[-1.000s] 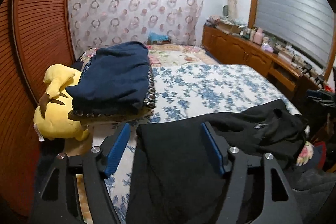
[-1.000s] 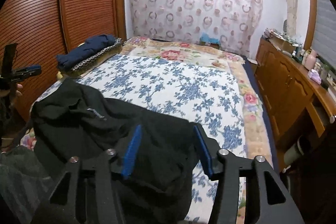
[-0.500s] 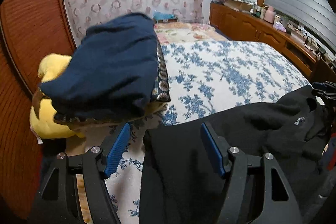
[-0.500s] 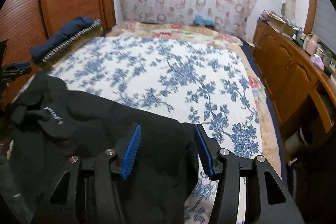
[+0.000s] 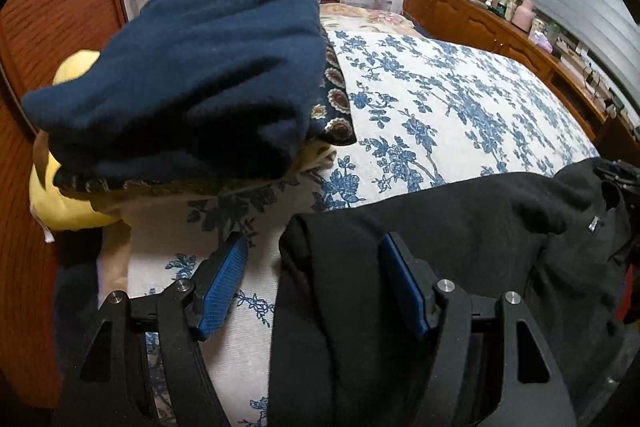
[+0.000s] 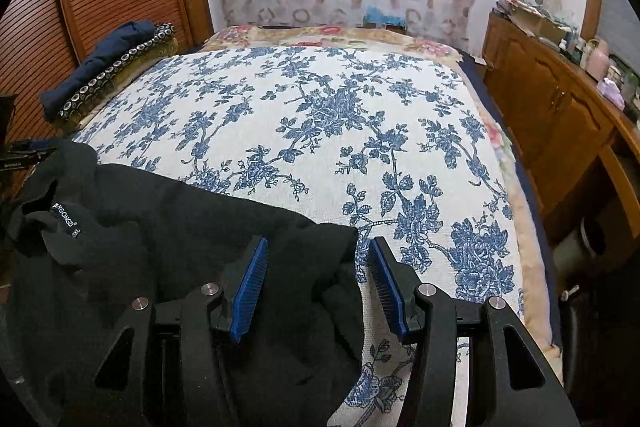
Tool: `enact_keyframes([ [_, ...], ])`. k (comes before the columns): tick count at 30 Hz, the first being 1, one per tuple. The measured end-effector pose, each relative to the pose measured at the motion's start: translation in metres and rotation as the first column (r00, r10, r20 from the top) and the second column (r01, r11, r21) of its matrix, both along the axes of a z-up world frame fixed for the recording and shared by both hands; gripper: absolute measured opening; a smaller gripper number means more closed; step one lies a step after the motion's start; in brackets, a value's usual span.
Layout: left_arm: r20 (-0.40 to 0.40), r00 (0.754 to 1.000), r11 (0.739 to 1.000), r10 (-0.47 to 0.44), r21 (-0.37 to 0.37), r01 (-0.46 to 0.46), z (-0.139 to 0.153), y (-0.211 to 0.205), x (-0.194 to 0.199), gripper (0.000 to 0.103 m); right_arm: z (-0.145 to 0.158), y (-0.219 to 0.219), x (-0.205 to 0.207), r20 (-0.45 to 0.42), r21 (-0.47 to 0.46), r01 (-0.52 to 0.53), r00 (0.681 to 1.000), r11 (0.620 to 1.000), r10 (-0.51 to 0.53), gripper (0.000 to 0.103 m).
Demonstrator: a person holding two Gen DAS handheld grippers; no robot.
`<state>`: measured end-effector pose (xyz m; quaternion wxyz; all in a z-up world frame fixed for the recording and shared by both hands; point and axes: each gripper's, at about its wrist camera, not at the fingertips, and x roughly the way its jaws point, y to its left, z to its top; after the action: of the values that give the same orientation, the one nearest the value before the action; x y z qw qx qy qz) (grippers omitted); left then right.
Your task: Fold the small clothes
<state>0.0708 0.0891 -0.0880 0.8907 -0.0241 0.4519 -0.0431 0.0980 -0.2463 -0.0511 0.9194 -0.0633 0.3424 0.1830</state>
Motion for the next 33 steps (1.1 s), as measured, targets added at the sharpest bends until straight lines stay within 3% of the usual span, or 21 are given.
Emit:
enact_keyframes([
  [6,0.012,1.0,1.0,-0.024,-0.017,0.024,0.001,-0.003,-0.003,0.06,-0.002,-0.001,0.003,-0.007,0.004,0.005,1.0,1.0,-0.005,0.056],
  [10,0.013,0.998,0.998,-0.061,-0.024,0.061,0.003,-0.01,-0.007,0.042,-0.002,0.004,0.002,-0.009,-0.017,-0.013,1.0,1.0,0.013,0.056],
  [12,0.011,0.997,0.996,-0.076,-0.05,0.077,0.004,-0.011,-0.008,0.032,-0.002,0.005,0.001,-0.019,-0.015,-0.028,0.999,0.999,0.028,0.047],
  [14,0.01,0.997,0.995,-0.078,-0.053,0.078,0.004,-0.014,-0.008,0.027,0.0,0.008,0.001,-0.029,-0.016,-0.052,0.998,0.999,0.051,0.031],
  [16,0.02,0.997,0.996,-0.068,-0.056,0.07,0.007,-0.017,-0.011,0.012,0.0,0.011,-0.001,-0.033,-0.018,-0.085,0.996,0.996,0.084,0.018],
  [18,0.047,0.997,0.998,-0.055,-0.024,0.057,0.014,-0.021,-0.016,0.011,0.0,0.013,-0.005,-0.032,-0.024,-0.105,0.994,0.994,0.104,0.014],
  [22,0.154,0.987,0.997,-0.051,-0.05,0.059,0.052,-0.026,-0.041,0.01,0.019,0.006,-0.032,0.054,0.043,-0.12,0.992,0.992,0.118,0.012],
  [25,0.231,0.971,0.994,-0.066,-0.074,0.085,0.09,-0.026,-0.059,0.01,0.056,-0.008,-0.066,0.165,0.089,-0.108,0.982,0.99,0.092,0.011],
  [33,0.456,0.885,0.984,-0.098,-0.088,0.154,0.191,-0.037,-0.107,0.01,0.159,-0.028,-0.129,0.381,0.088,-0.17,0.916,0.982,0.124,0.011],
])
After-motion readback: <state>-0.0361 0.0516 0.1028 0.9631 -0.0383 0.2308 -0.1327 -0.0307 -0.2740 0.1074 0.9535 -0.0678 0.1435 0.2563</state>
